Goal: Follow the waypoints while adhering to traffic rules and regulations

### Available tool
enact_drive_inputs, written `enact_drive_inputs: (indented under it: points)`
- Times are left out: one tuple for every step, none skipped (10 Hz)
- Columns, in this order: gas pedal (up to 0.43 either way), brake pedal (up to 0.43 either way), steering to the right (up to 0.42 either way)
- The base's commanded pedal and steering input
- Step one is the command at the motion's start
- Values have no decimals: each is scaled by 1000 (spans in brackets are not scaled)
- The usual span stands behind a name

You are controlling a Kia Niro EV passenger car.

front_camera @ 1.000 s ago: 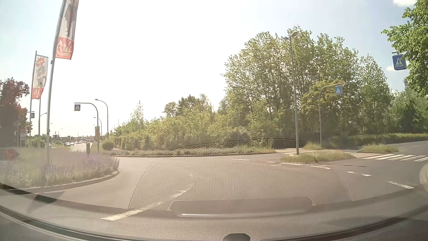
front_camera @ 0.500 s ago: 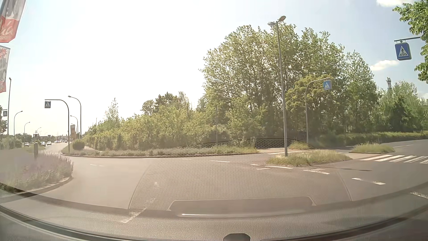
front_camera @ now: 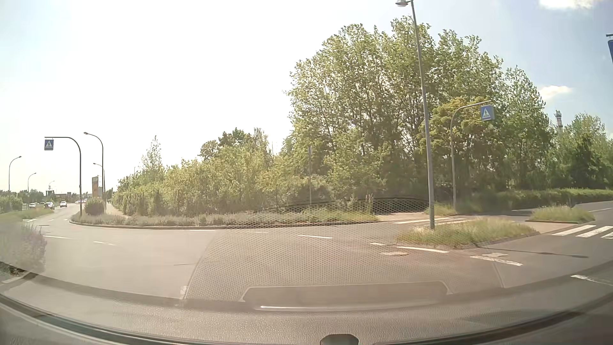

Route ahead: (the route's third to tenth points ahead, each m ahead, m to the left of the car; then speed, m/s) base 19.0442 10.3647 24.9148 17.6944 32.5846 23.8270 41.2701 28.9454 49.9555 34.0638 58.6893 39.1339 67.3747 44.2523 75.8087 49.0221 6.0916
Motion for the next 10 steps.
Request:
enact_drive_inputs:
  points:
    - [228, 0, -130]
    - [228, 0, -155]
    - [220, 0, -173]
    - [197, 0, -192]
    - [189, 0, -203]
    - [177, 0, -206]
    - [169, 0, -210]
    - [118, 0, -235]
    - [118, 0, -262]
    - [118, 0, -286]
